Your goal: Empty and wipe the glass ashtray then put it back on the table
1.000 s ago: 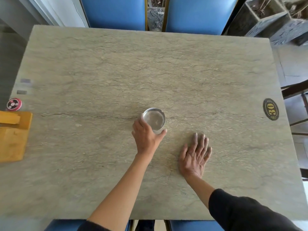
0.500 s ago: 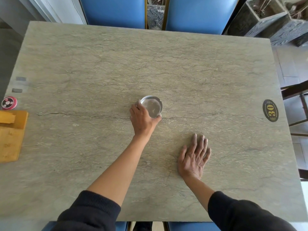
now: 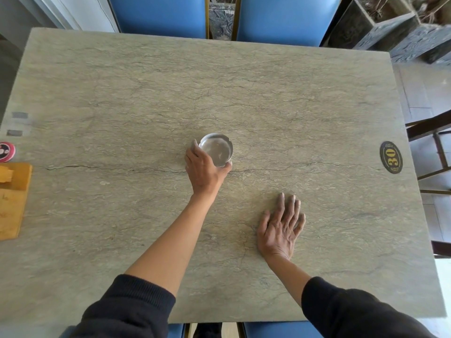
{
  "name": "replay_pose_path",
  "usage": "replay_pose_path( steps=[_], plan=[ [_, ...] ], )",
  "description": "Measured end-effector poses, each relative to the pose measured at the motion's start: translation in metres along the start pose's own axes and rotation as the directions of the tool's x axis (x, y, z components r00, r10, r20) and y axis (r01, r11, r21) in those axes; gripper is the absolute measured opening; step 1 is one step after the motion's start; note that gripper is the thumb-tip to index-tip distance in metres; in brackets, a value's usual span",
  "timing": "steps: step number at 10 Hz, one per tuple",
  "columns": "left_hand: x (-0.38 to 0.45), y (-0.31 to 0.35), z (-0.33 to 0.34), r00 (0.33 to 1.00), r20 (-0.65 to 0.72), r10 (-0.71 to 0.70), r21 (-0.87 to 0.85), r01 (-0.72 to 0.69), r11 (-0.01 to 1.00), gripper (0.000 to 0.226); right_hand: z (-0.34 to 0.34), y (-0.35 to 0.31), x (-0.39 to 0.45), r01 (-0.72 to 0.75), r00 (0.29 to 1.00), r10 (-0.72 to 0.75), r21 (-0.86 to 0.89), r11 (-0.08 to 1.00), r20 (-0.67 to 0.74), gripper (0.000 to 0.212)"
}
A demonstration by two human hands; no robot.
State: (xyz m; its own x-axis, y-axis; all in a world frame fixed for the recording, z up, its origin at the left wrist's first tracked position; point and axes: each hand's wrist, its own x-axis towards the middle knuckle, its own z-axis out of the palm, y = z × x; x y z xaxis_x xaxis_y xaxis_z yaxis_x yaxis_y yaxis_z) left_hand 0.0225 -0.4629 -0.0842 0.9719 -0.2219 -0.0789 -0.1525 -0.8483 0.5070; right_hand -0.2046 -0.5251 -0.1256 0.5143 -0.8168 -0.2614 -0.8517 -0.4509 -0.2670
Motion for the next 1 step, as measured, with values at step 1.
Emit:
replay_pose_path(
  steps=[1],
  plan=[
    [-0.0083,-0.0048,-0.0006,1.0,-0.006,0.001,-0.031,-0.001,1.0,0.121,-0.0002,-0.0009,0.0002,-0.001,1.0,0.002,0.013,1.0,-0.028,0.067]
  ],
)
